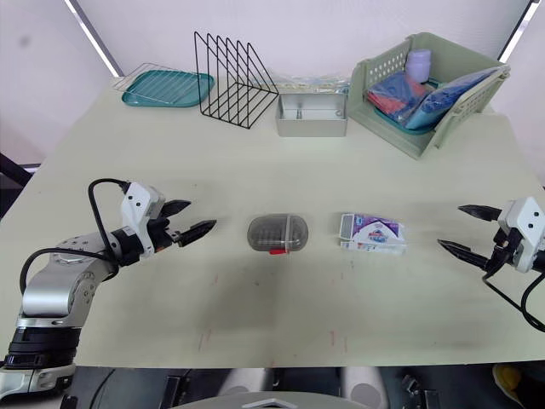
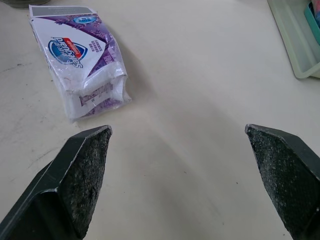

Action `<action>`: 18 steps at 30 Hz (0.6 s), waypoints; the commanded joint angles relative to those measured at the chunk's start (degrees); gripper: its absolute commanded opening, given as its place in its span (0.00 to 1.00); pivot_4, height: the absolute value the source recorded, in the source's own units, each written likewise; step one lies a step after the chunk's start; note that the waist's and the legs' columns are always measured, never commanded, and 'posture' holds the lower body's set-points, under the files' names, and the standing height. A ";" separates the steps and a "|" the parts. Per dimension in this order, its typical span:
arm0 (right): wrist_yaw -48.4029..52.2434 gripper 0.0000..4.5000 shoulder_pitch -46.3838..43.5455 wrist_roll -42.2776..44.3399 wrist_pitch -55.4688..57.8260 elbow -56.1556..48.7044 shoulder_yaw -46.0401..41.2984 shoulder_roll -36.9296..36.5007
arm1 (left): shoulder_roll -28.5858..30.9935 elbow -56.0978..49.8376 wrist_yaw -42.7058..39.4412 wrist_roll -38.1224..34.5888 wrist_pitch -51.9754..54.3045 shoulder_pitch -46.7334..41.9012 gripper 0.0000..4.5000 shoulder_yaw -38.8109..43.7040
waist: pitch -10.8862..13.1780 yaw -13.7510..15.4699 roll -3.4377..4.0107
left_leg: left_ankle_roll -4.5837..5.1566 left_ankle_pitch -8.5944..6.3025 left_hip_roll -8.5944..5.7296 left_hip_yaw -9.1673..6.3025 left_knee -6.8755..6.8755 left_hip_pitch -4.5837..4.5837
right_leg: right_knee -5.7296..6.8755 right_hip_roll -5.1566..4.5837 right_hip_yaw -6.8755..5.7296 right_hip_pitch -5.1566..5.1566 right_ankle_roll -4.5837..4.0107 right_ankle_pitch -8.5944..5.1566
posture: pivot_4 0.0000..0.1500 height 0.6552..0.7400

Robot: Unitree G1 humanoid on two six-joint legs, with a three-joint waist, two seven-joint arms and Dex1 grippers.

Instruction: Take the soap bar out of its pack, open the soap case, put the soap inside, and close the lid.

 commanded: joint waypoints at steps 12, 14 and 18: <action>2.98 1.00 -0.80 1.34 -1.86 -1.43 -0.82 -0.47 | -1.53 -1.73 -1.27 1.01 -5.27 -0.20 0.98 -1.87 | 0.00 0.03 0.00 | 0.00 0.00 0.00 0.03 0.00 0.00 | 0.00 0.00 0.01 0.00 0.00 0.00 | 1.00 1.00; 3.61 1.00 -1.63 1.35 -1.81 -1.33 -0.41 -0.75 | -1.64 -1.30 -1.45 0.99 -5.87 -0.50 0.98 -1.78 | 0.00 0.02 0.00 | 0.00 0.00 0.00 0.03 0.00 0.00 | 0.00 0.00 0.01 0.00 0.00 0.00 | 1.00 1.00; 7.04 1.00 -6.17 0.41 -1.45 -1.36 2.49 -2.83 | -1.74 -0.02 -3.45 -0.63 -7.10 -2.57 0.98 -0.98 | 0.01 -0.06 0.01 | 0.00 0.00 0.00 0.05 0.00 0.01 | 0.00 0.00 0.01 0.00 0.00 0.00 | 1.00 1.00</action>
